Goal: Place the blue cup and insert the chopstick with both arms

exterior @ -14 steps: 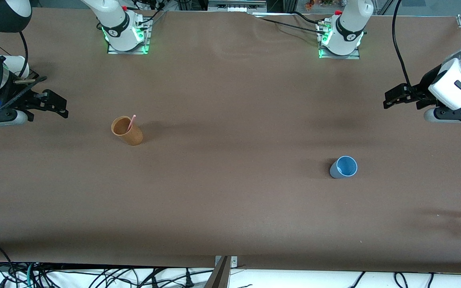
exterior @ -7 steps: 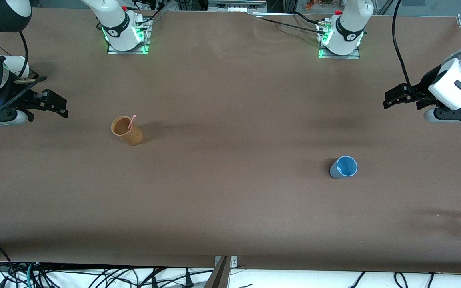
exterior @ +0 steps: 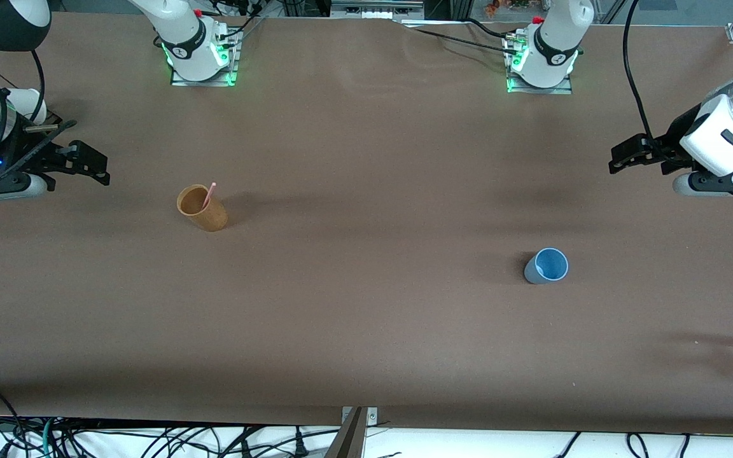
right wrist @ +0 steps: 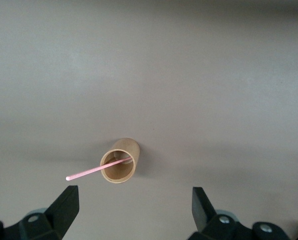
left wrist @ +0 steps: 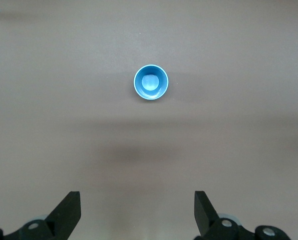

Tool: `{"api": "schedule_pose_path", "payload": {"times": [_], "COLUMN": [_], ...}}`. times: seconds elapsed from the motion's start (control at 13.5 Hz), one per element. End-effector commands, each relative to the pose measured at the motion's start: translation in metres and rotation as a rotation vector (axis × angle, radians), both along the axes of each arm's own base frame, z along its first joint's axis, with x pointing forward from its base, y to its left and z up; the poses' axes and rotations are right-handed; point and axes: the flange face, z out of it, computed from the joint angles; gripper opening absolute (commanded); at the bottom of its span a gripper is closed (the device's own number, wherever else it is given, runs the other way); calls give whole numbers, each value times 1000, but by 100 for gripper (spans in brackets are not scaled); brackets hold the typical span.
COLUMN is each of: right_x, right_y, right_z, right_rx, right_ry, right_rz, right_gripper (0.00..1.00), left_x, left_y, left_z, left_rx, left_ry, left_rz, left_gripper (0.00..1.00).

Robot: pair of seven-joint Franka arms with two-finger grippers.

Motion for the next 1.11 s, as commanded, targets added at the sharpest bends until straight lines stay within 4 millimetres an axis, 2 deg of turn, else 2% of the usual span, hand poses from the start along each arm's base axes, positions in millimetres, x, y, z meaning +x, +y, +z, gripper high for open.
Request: {"api": "schedule_pose_path", "payload": {"times": [0.0,0.52,0.66,0.89,1.03], "right_x": [0,-1,-1,-5,-6], "right_y": [2,4,6,23,27], "right_z": [1,-1,-1,-2,-1], "right_rx": [-5,-2,-2,-4,10], "right_ry": [9,15,17,32,33], "right_rz": [15,16,21,33,44], "right_gripper": [100,100,100,100,100], "left_x": [6,7,13,16,20], "left_y": [0,4,14,14,16], "left_z": [5,3,-11,-19,-26], "left_rx": [2,4,7,10,15], "left_ry": [-7,-3,20,32,41], "left_rz": [-3,12,32,35,37], "left_gripper": [100,100,100,100,100]}}
